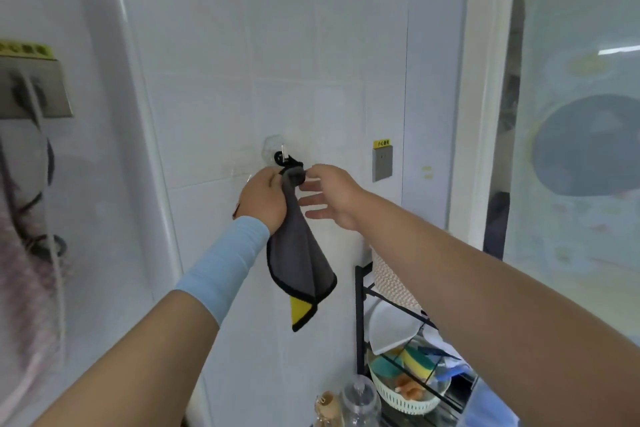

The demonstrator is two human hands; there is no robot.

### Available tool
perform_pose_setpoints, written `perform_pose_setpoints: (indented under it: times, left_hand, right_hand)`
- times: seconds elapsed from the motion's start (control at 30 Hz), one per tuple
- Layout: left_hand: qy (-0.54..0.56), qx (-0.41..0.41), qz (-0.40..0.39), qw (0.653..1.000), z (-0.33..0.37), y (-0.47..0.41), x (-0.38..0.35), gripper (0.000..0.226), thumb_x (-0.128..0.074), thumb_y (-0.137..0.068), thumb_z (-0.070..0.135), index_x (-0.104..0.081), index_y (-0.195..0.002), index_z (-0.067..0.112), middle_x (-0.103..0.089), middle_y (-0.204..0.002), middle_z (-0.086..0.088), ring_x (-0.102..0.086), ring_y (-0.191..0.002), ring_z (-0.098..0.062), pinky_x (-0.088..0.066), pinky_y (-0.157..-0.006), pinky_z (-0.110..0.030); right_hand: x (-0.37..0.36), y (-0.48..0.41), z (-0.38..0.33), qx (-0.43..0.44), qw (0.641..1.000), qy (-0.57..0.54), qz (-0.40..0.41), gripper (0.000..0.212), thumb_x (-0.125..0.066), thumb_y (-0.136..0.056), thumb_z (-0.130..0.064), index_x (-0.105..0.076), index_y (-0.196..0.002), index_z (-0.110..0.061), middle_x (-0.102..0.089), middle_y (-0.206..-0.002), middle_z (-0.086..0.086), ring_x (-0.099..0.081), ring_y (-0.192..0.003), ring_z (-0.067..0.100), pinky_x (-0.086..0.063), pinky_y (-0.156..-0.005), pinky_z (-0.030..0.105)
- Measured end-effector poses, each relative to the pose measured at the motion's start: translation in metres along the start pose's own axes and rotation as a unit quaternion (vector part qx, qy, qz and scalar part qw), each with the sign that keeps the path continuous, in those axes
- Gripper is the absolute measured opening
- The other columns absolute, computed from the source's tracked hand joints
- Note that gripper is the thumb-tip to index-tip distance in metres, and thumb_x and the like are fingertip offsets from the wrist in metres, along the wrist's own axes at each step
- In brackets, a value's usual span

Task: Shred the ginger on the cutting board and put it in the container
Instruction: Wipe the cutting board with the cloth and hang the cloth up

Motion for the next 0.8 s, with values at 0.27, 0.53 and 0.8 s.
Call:
perform_pose_setpoints:
  times: [0.27, 0.53, 0.8]
  left_hand:
    - [-0.148, -0.112, 0.022, 0.982, 0.025, -0.014, 0.040, 0.021, -0.050, -0.095, 0.042, -0.058, -0.093, 0.022, -0.059, -0.090, 0.006, -0.056, -0.080, -0.015, -0.038, -0.063, -0.027]
    - [-0.113, -0.117, -0.053, 0.985, 0.040, -0.035, 0.060, 0.043, -0.036, -0.100, 0.047, -0.058, -0.090, 0.012, -0.063, -0.086, 0.000, -0.058, -0.081, -0.018, -0.044, -0.071, -0.032]
    - [-0.071, -0.161, -0.120, 0.977, 0.037, -0.011, 0.029, 0.034, -0.040, -0.101, 0.044, -0.057, -0.085, 0.019, -0.061, -0.086, 0.003, -0.057, -0.083, -0.015, -0.040, -0.076, -0.032]
  right_hand:
    - [0.003, -0.025, -0.046, 0.090, 0.989, -0.034, 0.109, 0.006, -0.071, -0.093, -0.019, -0.068, -0.098, -0.017, -0.070, -0.104, 0.004, -0.065, -0.094, 0.018, -0.054, -0.077, 0.027]
    - [-0.017, -0.025, -0.088, 0.242, 0.964, -0.045, 0.104, 0.027, -0.067, -0.093, -0.006, -0.065, -0.109, -0.027, -0.067, -0.114, 0.002, -0.066, -0.106, 0.016, -0.055, -0.097, 0.032]
    - [0.017, 0.008, -0.042, 0.065, 0.997, 0.052, 0.004, 0.047, -0.070, -0.090, -0.051, -0.074, -0.113, -0.010, -0.075, -0.110, 0.008, -0.072, -0.102, 0.021, -0.057, -0.094, 0.036]
Point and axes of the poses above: each hand's wrist, its own y-axis away from the middle knuckle, its own x-axis out of the back of the hand, z = x × y, the point moved 4 cm from there along -y, towards the middle knuckle
